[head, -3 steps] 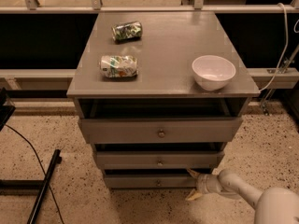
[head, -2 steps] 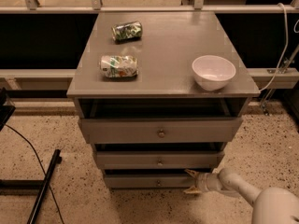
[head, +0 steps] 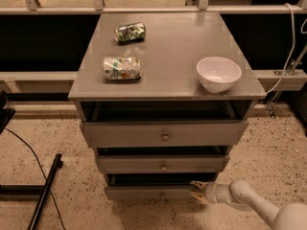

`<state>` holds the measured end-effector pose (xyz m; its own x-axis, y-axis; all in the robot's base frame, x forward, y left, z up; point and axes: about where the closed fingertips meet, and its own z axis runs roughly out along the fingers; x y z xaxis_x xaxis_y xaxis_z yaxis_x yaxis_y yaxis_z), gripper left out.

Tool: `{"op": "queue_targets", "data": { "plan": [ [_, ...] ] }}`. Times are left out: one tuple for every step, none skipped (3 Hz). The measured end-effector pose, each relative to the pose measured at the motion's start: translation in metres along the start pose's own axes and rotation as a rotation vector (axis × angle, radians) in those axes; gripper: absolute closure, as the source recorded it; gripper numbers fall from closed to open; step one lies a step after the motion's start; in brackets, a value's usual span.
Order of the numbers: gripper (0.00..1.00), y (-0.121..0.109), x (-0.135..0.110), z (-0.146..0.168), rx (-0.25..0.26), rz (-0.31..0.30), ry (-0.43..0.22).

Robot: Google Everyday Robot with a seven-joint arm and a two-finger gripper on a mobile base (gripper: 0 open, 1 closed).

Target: Open bottom drawer

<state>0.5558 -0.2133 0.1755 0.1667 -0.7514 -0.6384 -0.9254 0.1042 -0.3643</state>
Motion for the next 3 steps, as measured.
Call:
{"op": "queue_targets", "data": {
  "plan": [
    [0.53, -0.0025, -0.0045, -0.0048, 0.0, 0.0, 0.0],
    [0.35, -0.0035, -0.0063, -0.0066, 0.0, 0.0, 0.0],
    [0.04, -0.0034, -0.0073, -0.0065, -0.001, 0.0, -0.001]
  ]
}}
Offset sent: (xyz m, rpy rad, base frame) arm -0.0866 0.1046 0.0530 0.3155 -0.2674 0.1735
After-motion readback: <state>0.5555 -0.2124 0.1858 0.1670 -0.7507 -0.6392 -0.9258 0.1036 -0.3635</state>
